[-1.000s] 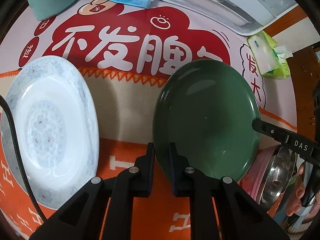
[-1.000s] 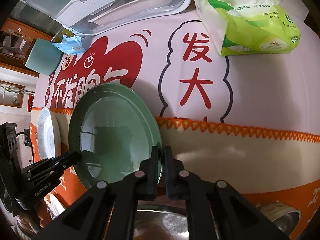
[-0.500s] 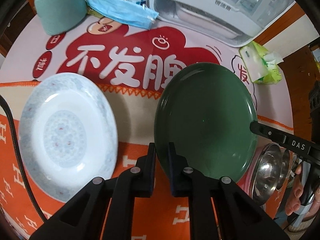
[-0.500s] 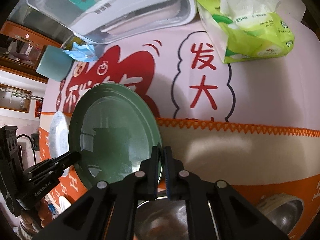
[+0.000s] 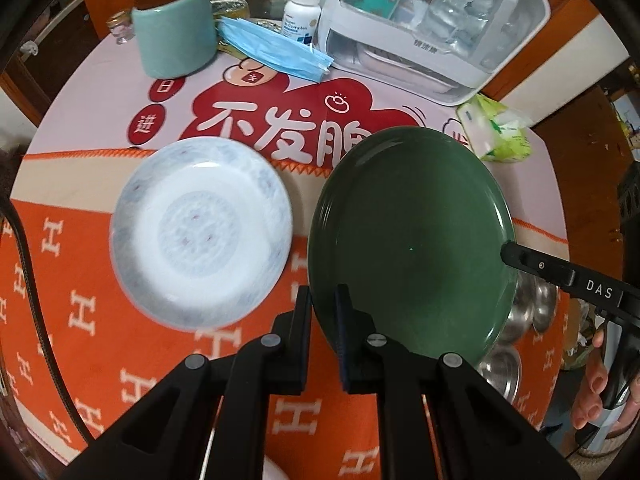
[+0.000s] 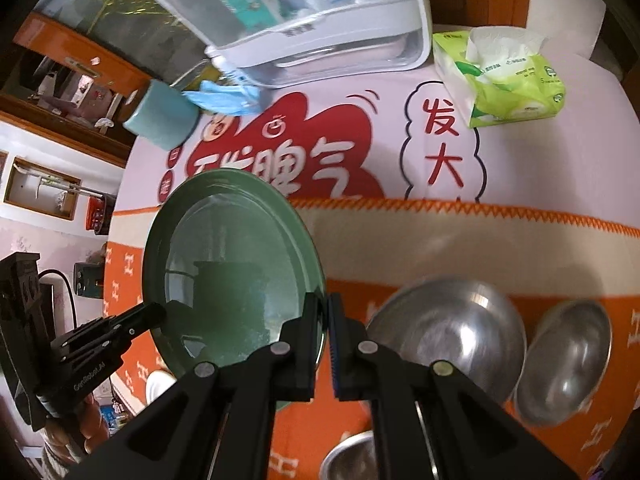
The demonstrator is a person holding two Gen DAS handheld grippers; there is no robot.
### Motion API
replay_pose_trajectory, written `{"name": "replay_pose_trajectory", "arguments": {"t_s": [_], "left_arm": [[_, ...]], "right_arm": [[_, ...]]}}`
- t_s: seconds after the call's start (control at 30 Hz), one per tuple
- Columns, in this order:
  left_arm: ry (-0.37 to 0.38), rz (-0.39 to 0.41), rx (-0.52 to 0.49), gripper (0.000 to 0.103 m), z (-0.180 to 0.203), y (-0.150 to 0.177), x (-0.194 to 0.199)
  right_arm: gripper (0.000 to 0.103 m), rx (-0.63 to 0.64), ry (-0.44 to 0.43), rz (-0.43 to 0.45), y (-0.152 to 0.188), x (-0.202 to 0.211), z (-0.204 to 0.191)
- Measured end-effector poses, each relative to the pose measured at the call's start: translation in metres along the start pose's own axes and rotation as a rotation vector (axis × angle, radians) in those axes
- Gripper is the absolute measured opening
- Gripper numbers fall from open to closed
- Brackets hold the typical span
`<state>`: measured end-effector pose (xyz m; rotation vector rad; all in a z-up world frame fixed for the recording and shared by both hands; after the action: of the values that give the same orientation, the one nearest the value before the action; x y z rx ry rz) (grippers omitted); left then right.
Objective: Organize plates and bowls
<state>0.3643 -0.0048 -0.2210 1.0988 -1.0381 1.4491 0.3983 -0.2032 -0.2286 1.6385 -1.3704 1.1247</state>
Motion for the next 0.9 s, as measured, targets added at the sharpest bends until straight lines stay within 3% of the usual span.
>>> {"name": "replay_pose_trajectory", "arguments": {"t_s": [0.37,0.6,0.9], "left_arm": [[-0.002,0.005,-0.09,0.009,-0.04,0.09,0.059],[-0.007,0.006,-0.129,0.01,-0.083,0.151,0.081],[-0.047,0.03,-0.167,0.01,-0.139,0.205,0.087]], "right_arm": [[0.005,-0.009,-0.012,0.031,0.095,0.028,-0.063],[0.005,-0.015,-0.015,0.053,0.161,0.02,-0.109],[0.005,-0.021,-0.023,0.073,0.227,-0.009,-0.159]]}}
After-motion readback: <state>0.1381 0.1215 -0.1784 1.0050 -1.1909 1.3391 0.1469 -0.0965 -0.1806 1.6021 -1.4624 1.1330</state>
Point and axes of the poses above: each gripper's, at about its wrist camera, not at the fingertips, and x roughly against the way its jaws point, z to its right, y to its underside, the point moved 8 cm from there along -x, roughly the way its jaws point, and after that the axes turned 9 degrees about -z, right-handed, at the moved point
